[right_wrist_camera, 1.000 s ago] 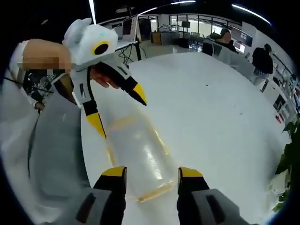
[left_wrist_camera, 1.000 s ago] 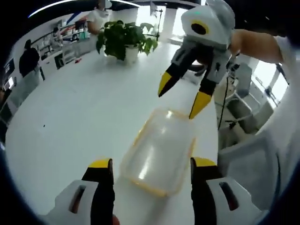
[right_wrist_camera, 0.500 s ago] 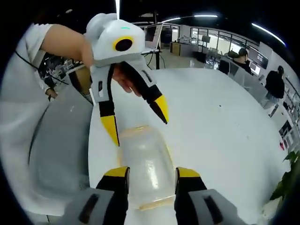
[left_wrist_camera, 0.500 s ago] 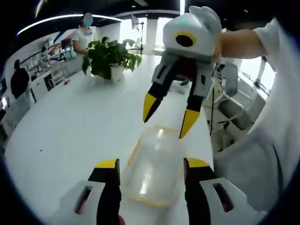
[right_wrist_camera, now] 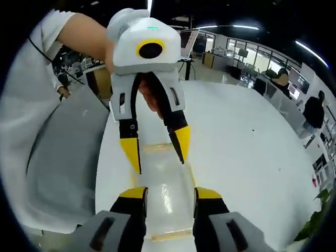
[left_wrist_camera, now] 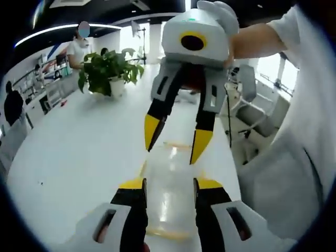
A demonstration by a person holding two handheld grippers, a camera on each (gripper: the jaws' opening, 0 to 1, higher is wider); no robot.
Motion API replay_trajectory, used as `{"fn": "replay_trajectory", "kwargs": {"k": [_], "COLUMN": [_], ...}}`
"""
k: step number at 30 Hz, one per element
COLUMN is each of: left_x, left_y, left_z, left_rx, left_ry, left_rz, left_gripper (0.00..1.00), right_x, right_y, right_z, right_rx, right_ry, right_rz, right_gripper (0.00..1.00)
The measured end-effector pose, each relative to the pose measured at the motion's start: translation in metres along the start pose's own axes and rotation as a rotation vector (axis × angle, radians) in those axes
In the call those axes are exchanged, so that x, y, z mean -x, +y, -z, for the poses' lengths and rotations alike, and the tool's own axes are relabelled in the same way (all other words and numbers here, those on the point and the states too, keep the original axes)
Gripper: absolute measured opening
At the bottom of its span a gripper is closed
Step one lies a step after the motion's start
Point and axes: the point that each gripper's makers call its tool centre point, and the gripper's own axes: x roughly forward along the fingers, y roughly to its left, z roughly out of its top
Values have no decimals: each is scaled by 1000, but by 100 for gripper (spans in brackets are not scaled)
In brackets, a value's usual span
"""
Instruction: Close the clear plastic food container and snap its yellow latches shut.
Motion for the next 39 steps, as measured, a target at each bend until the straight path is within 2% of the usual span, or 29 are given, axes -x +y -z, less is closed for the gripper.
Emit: {"fn": "replay_trajectory", "kwargs": {"k": [3,6,9,16,23,32,39], "left_x": [-6,-11,-13,-18,-23,-24,-26], "left_y": [-1,-3,-8,-17,-20,-24,-30], "left_z": [4,6,7,14,19,21,24], "left_rx": [-8,-19,-40,-67,-84,-59,-58], "left_ry": [14,18,29,53,71,72,75], "left_rz": [12,14,25,53,58,57,56], "left_gripper": [25,25,22,18,17,19,24], "right_x": [-3,-7,-9,-18,-23,-29,-34], "right_y": [1,5,10,13,7,-3,-13], "right_z": [3,3,3,7,10,12,16], "right_rx": [-8,7,25,41,59,59,51], "right_ry": [9,10,9,32,48,57,80], "right_rz": [-16,-25,-50,-69,-64,-65,-52], "right_gripper": [25,26,21,24,25,26,37]}}
